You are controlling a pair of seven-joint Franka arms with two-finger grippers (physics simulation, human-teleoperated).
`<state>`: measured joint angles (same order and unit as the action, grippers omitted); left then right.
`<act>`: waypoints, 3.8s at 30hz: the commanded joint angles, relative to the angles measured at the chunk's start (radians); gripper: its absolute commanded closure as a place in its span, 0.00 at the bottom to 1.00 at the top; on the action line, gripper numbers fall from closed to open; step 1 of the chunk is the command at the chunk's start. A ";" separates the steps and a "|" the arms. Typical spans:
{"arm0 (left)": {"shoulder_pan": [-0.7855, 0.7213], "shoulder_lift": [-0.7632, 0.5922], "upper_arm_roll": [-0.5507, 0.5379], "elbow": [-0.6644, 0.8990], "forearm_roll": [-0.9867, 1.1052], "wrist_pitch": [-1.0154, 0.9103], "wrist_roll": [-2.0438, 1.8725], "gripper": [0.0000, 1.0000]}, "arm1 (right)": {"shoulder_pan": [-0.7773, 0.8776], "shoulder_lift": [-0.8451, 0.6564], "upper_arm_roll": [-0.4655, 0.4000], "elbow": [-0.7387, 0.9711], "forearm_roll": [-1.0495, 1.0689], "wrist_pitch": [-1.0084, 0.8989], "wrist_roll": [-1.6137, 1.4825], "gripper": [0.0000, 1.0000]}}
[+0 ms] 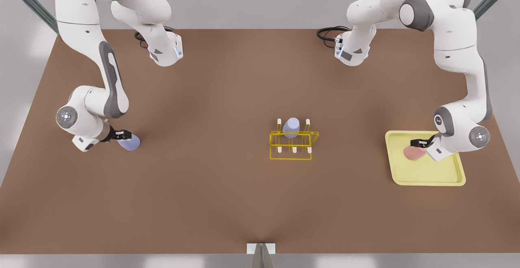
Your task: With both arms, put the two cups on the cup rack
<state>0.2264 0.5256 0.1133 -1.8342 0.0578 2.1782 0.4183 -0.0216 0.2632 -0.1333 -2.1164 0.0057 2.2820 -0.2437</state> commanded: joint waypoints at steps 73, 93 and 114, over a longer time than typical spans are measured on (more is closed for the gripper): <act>0.004 0.033 -0.004 -0.028 -0.007 0.072 0.010 0.14 | -0.023 0.110 0.000 -0.123 0.002 0.231 -0.108 0.13; -0.193 -0.036 -0.445 0.234 -0.115 -0.271 -1.050 0.16 | 0.008 0.087 0.046 -0.020 0.023 0.106 -0.109 0.25; -0.291 0.039 -0.550 0.308 -0.078 -0.319 -1.366 0.00 | 0.305 0.291 0.231 0.481 0.562 -0.022 -0.100 0.25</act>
<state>-0.0642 0.5653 -0.4367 -1.5266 -0.0279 1.8683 -0.6231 0.2809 0.5420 0.0883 -1.6636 0.4917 2.3159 -0.3707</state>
